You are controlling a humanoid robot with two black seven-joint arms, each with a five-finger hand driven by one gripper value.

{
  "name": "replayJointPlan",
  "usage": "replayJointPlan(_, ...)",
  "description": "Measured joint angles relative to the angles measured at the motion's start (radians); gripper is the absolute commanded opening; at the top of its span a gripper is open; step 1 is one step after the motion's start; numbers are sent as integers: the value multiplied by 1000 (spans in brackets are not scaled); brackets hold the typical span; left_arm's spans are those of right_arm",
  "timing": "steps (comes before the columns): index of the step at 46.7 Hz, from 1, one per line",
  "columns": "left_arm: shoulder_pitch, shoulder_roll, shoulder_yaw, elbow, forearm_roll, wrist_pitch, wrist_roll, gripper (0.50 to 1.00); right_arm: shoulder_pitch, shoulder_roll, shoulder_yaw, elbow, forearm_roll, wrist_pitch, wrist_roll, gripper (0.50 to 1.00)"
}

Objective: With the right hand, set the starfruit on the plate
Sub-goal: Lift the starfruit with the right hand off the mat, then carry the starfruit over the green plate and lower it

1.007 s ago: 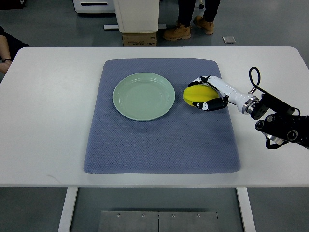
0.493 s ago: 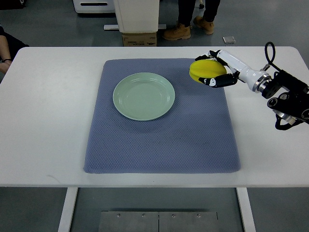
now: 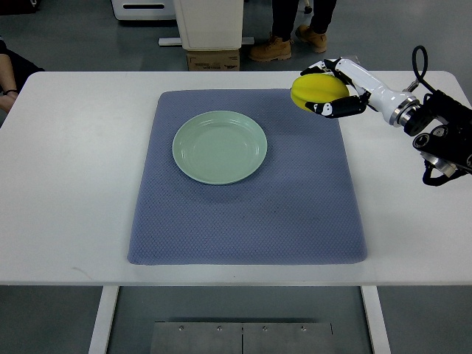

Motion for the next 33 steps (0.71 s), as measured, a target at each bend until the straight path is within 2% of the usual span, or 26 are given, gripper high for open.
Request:
replayJointPlan(18, -1, 0, 0, 0, 0, -1, 0, 1000, 4, 182, 0, -10, 0, 0, 1, 552)
replayJointPlan(33, 0, 0, 0, 0, 0, 0, 0, 1000, 17, 314, -6, -92, 5, 0, -5, 560)
